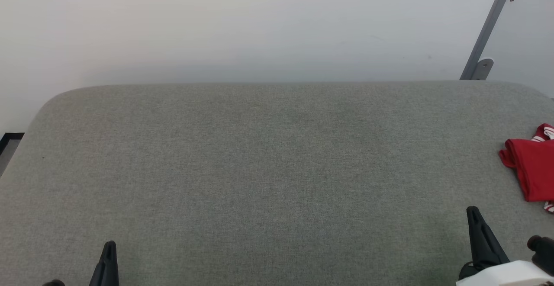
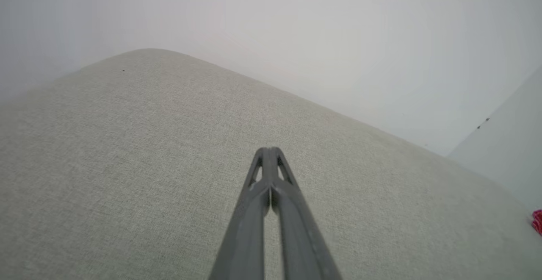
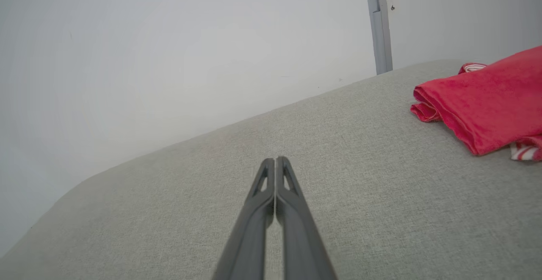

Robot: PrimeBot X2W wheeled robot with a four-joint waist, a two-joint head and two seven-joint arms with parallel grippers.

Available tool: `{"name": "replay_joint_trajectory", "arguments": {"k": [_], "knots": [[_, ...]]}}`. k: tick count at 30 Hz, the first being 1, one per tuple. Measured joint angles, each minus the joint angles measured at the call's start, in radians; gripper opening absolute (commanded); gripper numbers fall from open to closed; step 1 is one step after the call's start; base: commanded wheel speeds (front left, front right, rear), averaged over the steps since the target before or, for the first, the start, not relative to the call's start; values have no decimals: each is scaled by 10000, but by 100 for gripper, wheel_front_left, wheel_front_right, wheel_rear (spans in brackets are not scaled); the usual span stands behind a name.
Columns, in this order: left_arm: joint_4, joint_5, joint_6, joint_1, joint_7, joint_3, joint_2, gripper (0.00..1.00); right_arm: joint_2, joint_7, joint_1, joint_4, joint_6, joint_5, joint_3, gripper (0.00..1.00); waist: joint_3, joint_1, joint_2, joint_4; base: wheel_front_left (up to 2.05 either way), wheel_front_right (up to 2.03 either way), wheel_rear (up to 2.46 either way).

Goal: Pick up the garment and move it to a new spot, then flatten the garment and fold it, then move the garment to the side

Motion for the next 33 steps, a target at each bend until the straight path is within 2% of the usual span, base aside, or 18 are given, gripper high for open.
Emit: {"name": "replay_joint_trajectory", "arguments": {"k": [15, 33], "knots": [[255, -2288, 2, -625, 625, 31, -180, 0, 222, 625, -382, 84, -2, 2174, -161, 0, 66, 0, 0, -20, 0, 0, 0], [497, -4481, 2, -1252, 1218, 69, -385, 0, 479, 1233, -776, 163, -2, 4332, -311, 0, 144, 0, 0, -45, 0, 0, 0]]}}
